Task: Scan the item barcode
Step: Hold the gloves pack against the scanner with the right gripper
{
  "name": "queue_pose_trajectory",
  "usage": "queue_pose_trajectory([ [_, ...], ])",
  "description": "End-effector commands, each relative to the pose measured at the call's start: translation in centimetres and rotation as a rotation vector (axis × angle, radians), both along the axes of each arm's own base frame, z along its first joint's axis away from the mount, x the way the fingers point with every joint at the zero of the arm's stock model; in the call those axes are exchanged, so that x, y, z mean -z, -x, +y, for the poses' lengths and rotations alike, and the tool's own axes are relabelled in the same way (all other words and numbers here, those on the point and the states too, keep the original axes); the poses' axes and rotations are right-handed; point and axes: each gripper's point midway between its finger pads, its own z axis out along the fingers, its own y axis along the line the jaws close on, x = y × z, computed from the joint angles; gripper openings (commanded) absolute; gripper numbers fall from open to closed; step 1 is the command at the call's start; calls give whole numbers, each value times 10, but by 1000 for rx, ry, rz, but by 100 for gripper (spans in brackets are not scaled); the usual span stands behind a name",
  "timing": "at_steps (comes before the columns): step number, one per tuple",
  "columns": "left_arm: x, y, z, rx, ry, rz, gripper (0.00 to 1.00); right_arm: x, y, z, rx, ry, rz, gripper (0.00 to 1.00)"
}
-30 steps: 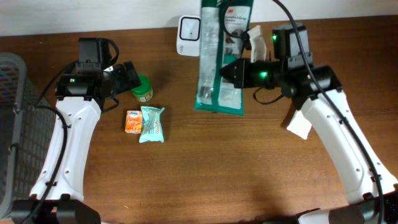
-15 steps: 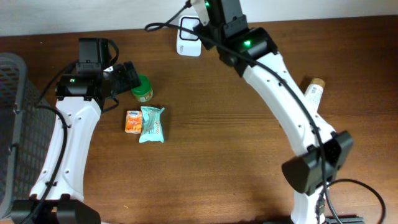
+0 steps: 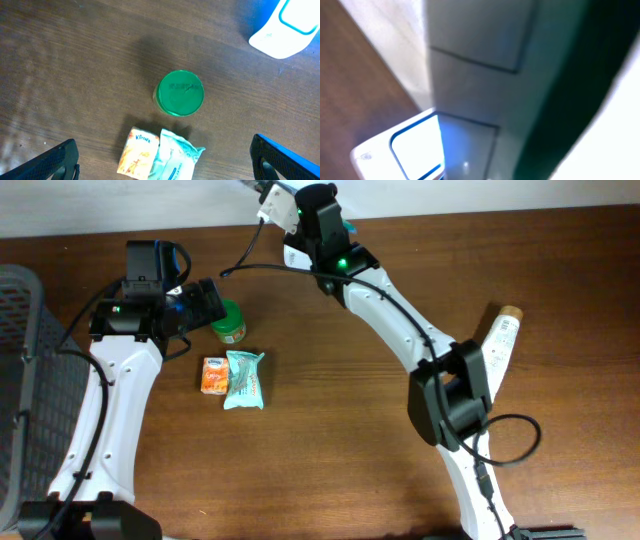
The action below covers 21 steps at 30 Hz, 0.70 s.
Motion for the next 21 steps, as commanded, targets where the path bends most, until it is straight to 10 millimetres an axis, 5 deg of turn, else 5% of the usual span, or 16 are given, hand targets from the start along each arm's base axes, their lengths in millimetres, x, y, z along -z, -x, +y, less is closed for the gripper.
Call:
queue_pose_trajectory([
  [1,-15,-1,2,-6,-5,-38,99,15,-15,11,-51,109,-94,4],
  [5,-15,-1,2,-6,-5,-38,99,36,-25,12,-55,142,-124,4],
  [18,-15,-1,2,-6,-5,-38,99,26,-24,20,-60,121,-164,4],
  [21,-15,-1,2,-6,-5,-38,99,16,-23,17,-26,2,-140,4],
])
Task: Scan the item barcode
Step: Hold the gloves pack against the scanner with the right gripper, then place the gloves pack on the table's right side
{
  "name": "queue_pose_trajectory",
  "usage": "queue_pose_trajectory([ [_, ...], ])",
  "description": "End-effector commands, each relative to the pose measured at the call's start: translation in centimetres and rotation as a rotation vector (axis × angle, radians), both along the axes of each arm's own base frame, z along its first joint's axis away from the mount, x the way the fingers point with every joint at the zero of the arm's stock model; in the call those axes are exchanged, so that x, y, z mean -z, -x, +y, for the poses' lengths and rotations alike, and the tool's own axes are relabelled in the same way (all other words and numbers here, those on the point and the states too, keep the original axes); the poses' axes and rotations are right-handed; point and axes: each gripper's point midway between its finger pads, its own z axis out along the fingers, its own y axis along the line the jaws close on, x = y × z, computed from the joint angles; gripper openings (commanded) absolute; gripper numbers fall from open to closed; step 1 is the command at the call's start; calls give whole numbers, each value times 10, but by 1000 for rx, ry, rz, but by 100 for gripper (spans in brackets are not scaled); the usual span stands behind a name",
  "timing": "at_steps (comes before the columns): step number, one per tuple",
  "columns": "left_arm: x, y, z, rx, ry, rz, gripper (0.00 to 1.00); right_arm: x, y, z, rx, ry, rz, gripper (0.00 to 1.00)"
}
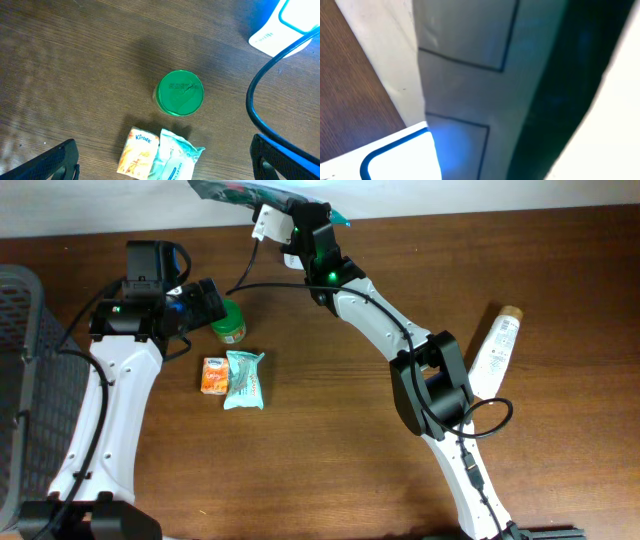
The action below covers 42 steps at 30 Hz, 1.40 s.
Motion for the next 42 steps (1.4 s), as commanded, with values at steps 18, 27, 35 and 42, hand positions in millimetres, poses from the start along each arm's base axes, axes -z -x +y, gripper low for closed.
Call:
queue_pose_trajectory([
  [18,-15,-1,2,-6,-5,-38,99,-159,191,-121,233,-982,893,4],
  [27,-15,-1,2,-6,-5,-38,99,-22,243,-324,1014,-1020,1258,4],
  [35,-15,-1,2,-6,-5,-38,99,97,269,-385,1265,-1029,1372,4],
  [42,-15,-1,2,-6,-5,-38,99,126,292,-405,1356,-1022,1389,50],
])
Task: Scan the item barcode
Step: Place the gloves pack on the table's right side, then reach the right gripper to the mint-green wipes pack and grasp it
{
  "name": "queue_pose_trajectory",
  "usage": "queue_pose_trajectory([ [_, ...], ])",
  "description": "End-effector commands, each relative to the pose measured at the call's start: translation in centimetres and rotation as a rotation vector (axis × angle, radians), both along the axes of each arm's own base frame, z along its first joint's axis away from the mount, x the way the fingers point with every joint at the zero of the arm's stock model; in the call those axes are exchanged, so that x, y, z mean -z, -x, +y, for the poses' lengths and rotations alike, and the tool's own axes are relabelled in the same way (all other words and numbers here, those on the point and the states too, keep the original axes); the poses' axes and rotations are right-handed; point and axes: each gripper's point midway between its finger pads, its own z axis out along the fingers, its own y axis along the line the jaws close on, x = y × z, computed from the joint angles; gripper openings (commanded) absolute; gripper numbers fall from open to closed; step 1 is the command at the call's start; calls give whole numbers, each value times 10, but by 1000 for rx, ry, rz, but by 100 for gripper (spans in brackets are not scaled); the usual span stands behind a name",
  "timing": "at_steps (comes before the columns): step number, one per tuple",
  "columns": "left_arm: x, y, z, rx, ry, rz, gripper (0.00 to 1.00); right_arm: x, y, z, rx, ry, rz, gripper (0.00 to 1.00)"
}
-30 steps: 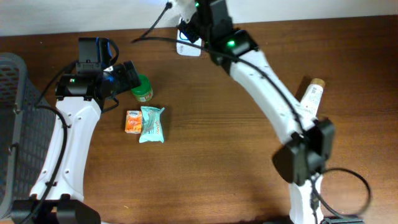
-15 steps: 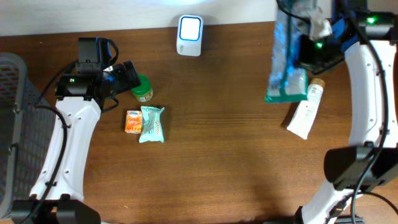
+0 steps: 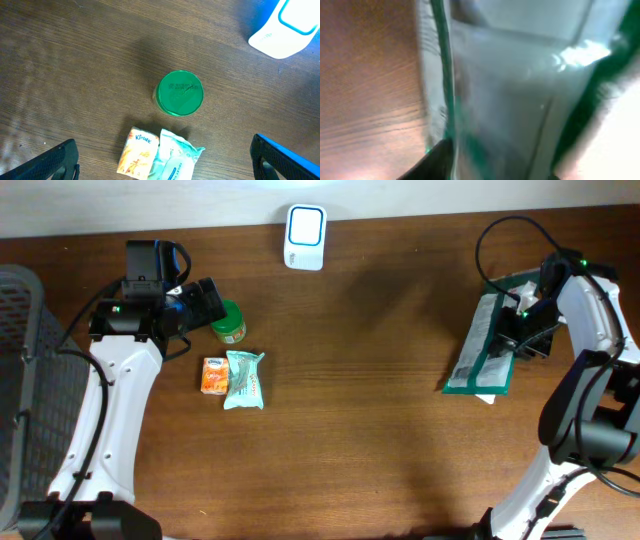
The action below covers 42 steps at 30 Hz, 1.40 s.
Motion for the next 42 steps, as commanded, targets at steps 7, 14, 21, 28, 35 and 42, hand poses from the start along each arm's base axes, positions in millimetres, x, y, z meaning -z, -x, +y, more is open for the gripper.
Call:
queue_pose_trajectory([
  [7,-15,-1,2,-6,-5,-37,99,-58,0,3,-10,-54,-5,52],
  [14,-15,-1,2,-6,-5,-37,99,-76,-44,153,-332,-231,-174,79],
  [21,-15,-1,2,-6,-5,-37,99,-16,-42,340,-505,-354,-195,63],
  [28,-15,-1,2,-6,-5,-37,99,5,-19,452,-549,-476,-241,45],
  [35,-15,-1,2,-6,-5,-37,99,16,-9,491,-547,-558,-237,55],
  [42,-15,-1,2,-6,-5,-37,99,42,-1,498,-540,-550,-189,50],
])
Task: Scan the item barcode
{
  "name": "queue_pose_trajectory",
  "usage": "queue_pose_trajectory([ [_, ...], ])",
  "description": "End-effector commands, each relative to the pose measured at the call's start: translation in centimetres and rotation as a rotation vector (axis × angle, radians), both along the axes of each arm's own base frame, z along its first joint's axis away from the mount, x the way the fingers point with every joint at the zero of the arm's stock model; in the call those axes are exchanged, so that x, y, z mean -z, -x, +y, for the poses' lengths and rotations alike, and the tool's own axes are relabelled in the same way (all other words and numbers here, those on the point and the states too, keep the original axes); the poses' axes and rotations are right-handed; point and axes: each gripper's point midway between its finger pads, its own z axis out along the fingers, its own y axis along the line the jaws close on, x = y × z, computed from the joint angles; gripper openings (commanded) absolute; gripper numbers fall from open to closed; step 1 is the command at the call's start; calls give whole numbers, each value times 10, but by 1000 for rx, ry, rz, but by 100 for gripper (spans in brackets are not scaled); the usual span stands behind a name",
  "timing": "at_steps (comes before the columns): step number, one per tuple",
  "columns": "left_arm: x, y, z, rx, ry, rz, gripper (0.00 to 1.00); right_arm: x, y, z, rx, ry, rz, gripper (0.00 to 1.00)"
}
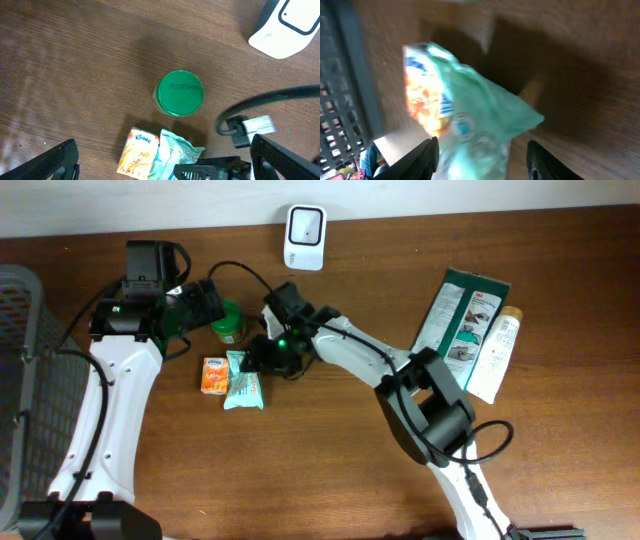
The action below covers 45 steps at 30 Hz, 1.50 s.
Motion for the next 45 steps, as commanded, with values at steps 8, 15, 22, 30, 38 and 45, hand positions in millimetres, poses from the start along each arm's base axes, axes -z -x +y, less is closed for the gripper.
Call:
queue_pose_trajectory([
  [8,-15,-1,2,-6,-5,-37,99,8,5,4,-33,-3,-10,4],
  [15,-15,-1,2,-6,-5,-37,99,-11,-20,-51,-100,133,-185,4],
  [22,-15,-1,2,-6,-5,-37,99,-64,-31,-176,-22,589,-307,4],
  [30,-15,-1,2,-6,-5,-37,99,-64,-18,-257,-19,1086,-284,4],
  [38,-15,-1,2,-6,-5,-37,99,-16,-7,-255,-138,1197,-211,9],
  [45,-15,-1,2,-6,-5,-37,99,0,26,-176,-238,880,-145,35],
])
